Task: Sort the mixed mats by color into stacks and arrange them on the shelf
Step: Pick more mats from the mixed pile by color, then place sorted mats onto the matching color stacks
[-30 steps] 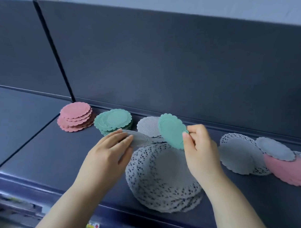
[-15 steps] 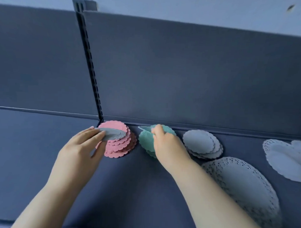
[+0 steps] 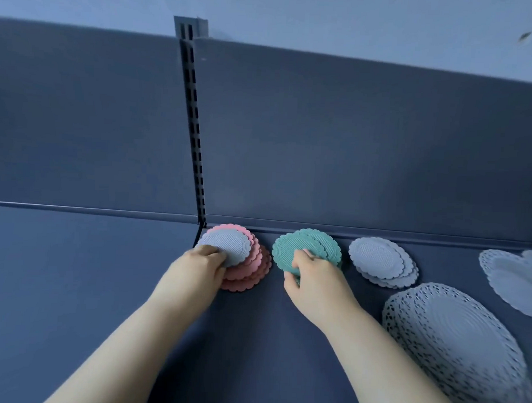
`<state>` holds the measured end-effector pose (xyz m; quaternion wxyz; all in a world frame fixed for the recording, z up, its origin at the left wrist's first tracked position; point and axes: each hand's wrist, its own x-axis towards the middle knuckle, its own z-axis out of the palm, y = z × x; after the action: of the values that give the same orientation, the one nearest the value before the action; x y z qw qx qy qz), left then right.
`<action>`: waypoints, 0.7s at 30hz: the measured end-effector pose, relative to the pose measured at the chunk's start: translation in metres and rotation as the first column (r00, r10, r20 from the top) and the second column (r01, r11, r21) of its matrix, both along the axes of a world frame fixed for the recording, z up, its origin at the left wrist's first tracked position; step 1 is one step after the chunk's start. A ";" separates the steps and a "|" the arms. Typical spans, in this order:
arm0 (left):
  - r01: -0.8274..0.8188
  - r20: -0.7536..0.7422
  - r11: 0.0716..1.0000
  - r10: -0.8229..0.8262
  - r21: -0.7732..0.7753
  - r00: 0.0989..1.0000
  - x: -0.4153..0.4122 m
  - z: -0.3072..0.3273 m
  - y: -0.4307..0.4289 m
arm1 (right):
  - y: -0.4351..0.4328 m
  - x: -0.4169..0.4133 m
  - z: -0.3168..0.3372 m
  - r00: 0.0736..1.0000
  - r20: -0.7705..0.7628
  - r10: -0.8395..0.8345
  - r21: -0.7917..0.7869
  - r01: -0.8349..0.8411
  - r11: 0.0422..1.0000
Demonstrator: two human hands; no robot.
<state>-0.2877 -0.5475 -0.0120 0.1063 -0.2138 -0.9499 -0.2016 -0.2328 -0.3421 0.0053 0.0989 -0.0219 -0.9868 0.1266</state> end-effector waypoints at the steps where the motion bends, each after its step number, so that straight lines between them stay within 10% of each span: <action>1: 0.008 -0.007 1.000 -0.008 -0.006 1.000 0.000 -0.004 0.000 | 0.000 -0.001 0.000 1.000 0.000 -0.014 -0.009 0.014 1.000; 21: 0.354 -0.429 0.935 -0.325 -0.012 0.843 0.013 0.051 0.097 | 0.060 0.047 0.028 0.973 -0.058 -0.221 -0.278 0.197 0.940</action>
<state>-0.2749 -0.4510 0.0390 0.2798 -0.4133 -0.8437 -0.1977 -0.1856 -0.2820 0.0328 0.1513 -0.1344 -0.9470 0.2495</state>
